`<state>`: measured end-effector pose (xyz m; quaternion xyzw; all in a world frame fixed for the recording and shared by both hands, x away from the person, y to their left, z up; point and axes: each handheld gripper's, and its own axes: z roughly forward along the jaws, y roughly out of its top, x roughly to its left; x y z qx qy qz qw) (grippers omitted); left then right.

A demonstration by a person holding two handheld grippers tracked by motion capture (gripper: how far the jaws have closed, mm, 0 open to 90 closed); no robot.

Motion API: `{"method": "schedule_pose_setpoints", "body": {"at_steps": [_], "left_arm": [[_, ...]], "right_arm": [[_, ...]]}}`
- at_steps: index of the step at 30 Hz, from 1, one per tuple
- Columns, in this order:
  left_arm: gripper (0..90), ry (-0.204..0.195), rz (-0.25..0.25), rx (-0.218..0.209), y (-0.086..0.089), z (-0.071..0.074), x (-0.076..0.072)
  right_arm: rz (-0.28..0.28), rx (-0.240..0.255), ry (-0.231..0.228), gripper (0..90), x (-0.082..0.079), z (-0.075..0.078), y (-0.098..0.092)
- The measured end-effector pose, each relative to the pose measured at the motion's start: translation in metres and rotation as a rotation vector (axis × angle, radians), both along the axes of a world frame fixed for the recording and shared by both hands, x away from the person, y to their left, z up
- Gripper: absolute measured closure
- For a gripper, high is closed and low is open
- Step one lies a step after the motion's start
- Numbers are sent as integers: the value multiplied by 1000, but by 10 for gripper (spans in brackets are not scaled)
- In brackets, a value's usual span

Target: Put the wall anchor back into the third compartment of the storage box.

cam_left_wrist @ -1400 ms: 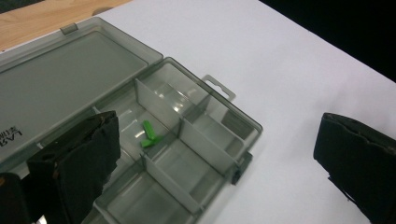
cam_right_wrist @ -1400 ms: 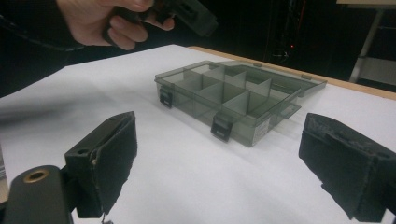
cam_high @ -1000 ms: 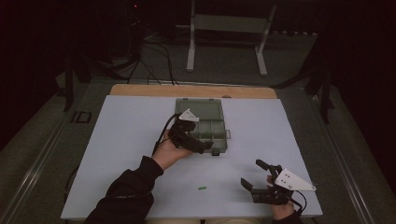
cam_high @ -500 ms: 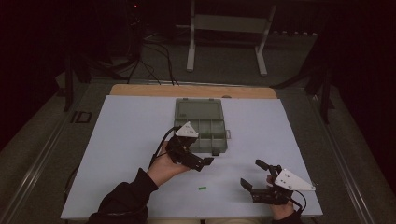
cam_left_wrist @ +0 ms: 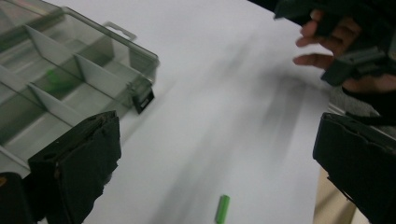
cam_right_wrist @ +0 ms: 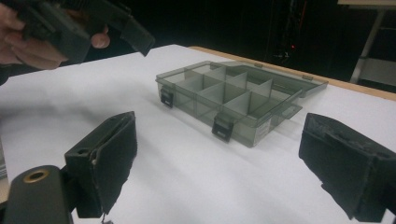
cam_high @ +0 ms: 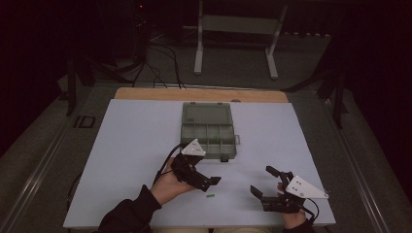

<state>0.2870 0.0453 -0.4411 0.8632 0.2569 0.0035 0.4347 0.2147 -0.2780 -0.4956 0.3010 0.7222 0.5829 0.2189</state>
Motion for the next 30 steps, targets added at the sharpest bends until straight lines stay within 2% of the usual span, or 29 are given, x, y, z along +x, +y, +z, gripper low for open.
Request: {"method": "schedule_pose_setpoints", "body": {"at_steps": [4, 8, 15, 21, 24, 30], "left_arm": [[2, 6, -17, 3, -3, -5, -7], [12, -5, -31, 8, -4, -11, -14], [51, 0, -55, 17, -5, -23, -19], [144, 22, -93, 35, -5, -37, -19], [266, 31, -121, 27, -4, -39, -19], [385, 45, -150, 67, -3, -48, -17]], "right_arm": [[0, 0, 0, 114, 0, 0, 0], [0, 1, 1, 114, 0, 0, 0], [1, 0, 1, 114, 0, 0, 1], [1, -3, 2, 113, 0, 0, 1], [2, -3, 3, 113, 0, 0, 1], [4, -2, 5, 113, 0, 0, 1]]}}
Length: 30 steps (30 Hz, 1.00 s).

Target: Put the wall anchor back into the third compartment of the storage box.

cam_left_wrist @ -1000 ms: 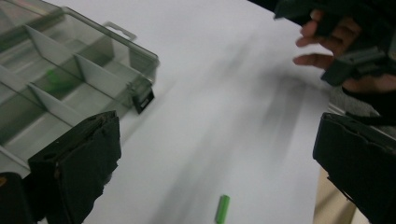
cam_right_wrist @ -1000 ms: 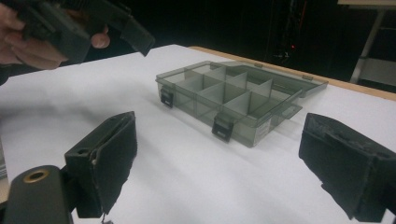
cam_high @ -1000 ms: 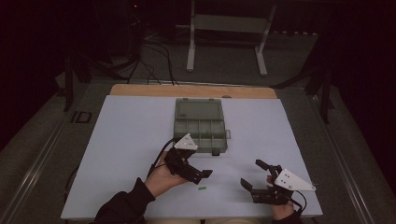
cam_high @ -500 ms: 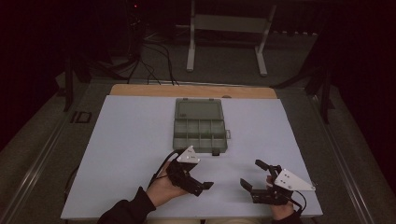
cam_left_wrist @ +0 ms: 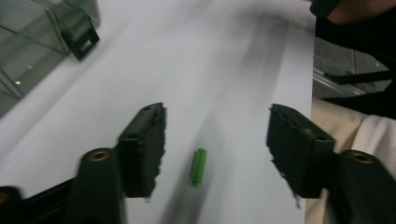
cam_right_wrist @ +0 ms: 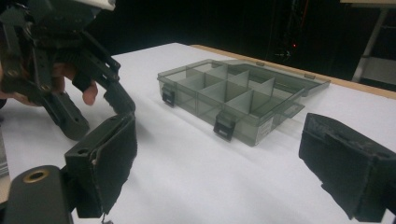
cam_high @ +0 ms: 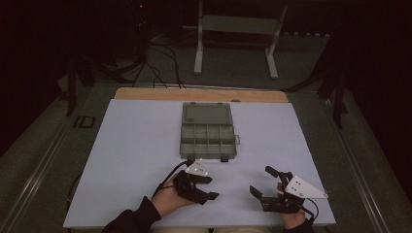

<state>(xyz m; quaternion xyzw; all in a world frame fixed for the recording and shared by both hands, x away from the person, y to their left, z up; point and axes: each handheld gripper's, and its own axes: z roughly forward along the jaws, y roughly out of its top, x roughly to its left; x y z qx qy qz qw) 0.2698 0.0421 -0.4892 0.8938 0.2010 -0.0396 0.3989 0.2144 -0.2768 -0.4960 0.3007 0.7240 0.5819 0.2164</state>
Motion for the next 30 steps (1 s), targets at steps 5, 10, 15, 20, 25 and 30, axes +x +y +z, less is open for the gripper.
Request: {"method": "schedule_pose_setpoints", "body": {"at_steps": [5, 10, 15, 20, 25, 30], "left_arm": [[451, 12, -27, 31, -3, -6, 0], [527, 1, -40, 78, -7, -13, -2], [615, -24, -52, 129, -10, -20, -3], [685, -51, -66, 163, -12, -23, -5], [764, -104, -86, 195, -16, -23, -10], [814, -119, -95, 214, -18, -22, -11]], "right_arm": [[1, 0, 0, 113, 0, 0, 0], [1, -1, 1, 113, 0, 0, 0], [3, 4, 4, 114, 0, 0, 0], [2, 0, 4, 114, 0, 0, 0], [2, -2, 2, 113, 0, 0, 0], [2, -3, 4, 114, 0, -1, 0]]}}
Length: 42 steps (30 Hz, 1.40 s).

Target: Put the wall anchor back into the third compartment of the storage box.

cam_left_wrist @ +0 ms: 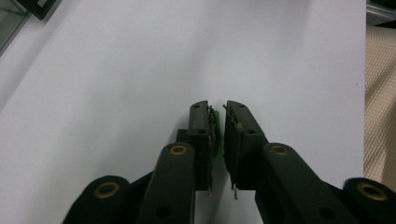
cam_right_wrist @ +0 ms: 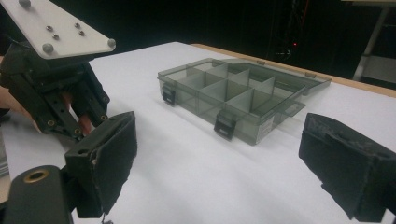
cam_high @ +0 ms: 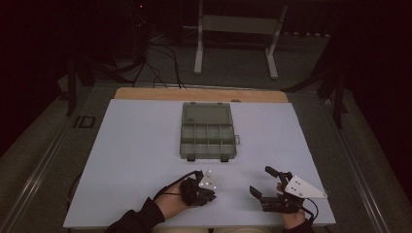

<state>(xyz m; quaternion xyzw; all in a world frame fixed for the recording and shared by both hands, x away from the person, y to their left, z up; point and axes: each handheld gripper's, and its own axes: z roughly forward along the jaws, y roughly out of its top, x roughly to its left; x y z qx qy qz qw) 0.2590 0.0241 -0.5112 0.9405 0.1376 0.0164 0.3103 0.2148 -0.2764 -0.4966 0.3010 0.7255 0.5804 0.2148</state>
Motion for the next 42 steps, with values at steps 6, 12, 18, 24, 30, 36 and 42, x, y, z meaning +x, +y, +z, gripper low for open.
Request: {"method": "schedule_pose_setpoints", "body": {"at_steps": [6, 12, 18, 24, 30, 36, 42], "left_arm": [[831, 27, 7, -10, 1, 0, 3], [831, 43, 16, -10, 3, 4, 7], [831, 47, 28, -54, 8, 19, 11], [831, 34, 34, -84, 12, 36, 18], [832, 8, 61, -126, 16, 60, 30], [831, -17, 90, -145, 17, 77, 43], [832, -25, 123, -172, 17, 89, 58]], "right_arm": [[1, 0, -1, 114, 0, 0, 0], [-3, 2, 0, 113, 0, 0, 0], [-4, 2, -1, 114, 0, 0, -1], [-5, 4, -4, 114, 0, 0, -1], [-4, 6, -4, 113, 0, 0, -1], [-4, 5, -6, 114, 0, 0, -1], [-3, 5, -5, 113, 0, 0, -1]]}}
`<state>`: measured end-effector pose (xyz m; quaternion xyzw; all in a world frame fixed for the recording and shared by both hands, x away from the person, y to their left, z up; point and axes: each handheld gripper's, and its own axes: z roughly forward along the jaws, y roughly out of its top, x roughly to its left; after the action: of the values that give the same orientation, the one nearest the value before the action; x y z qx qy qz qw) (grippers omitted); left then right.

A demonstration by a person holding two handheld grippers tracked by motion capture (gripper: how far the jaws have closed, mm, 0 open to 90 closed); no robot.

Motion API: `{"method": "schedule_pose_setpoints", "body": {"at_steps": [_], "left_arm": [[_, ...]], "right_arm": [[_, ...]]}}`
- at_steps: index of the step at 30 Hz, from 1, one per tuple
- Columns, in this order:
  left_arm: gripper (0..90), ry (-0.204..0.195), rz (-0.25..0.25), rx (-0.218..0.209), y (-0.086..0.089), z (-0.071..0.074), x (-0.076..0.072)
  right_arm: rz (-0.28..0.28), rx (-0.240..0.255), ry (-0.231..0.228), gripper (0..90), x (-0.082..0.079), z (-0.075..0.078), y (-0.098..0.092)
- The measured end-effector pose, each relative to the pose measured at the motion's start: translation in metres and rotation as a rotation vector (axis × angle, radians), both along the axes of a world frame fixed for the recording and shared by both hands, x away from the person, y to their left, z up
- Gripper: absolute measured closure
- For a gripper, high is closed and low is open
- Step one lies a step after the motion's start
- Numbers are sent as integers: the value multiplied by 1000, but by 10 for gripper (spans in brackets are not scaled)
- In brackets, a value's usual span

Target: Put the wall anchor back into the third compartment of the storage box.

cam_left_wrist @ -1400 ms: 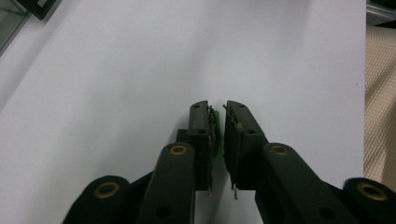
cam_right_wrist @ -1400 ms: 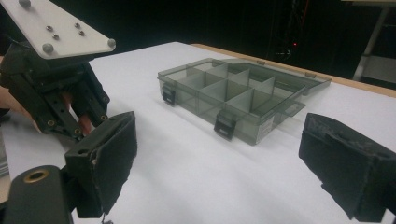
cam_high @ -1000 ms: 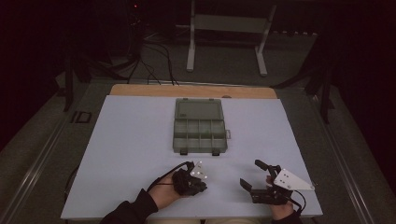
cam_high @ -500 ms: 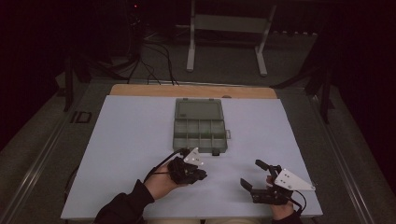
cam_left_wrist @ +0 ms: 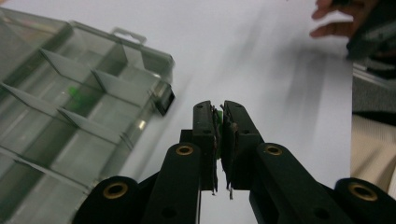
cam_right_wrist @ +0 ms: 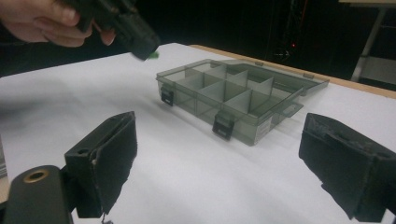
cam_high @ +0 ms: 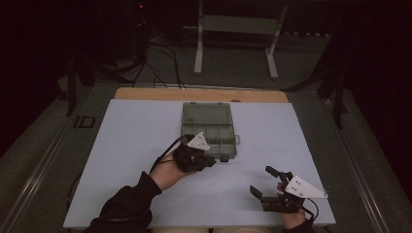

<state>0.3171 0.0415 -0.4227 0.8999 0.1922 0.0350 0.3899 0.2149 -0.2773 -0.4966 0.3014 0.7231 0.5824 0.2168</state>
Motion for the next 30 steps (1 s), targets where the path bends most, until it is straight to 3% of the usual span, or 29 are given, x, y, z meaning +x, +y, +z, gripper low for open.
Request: {"method": "schedule_pose_setpoints", "body": {"at_steps": [11, 20, 26, 30], "left_arm": [[831, -22, 72, -6, -4, 1, 24], [831, -26, 163, -63, -11, 3, 47], [831, -40, 184, -60, -19, 5, 59], [831, -39, 218, -80, -24, 7, 69]], "right_arm": [[0, -3, 1, 114, 0, -1, 0], [0, -4, 2, 114, 0, 0, 0], [-1, -3, 4, 113, 1, -1, 0], [0, 0, 3, 114, 0, 0, 0]]}}
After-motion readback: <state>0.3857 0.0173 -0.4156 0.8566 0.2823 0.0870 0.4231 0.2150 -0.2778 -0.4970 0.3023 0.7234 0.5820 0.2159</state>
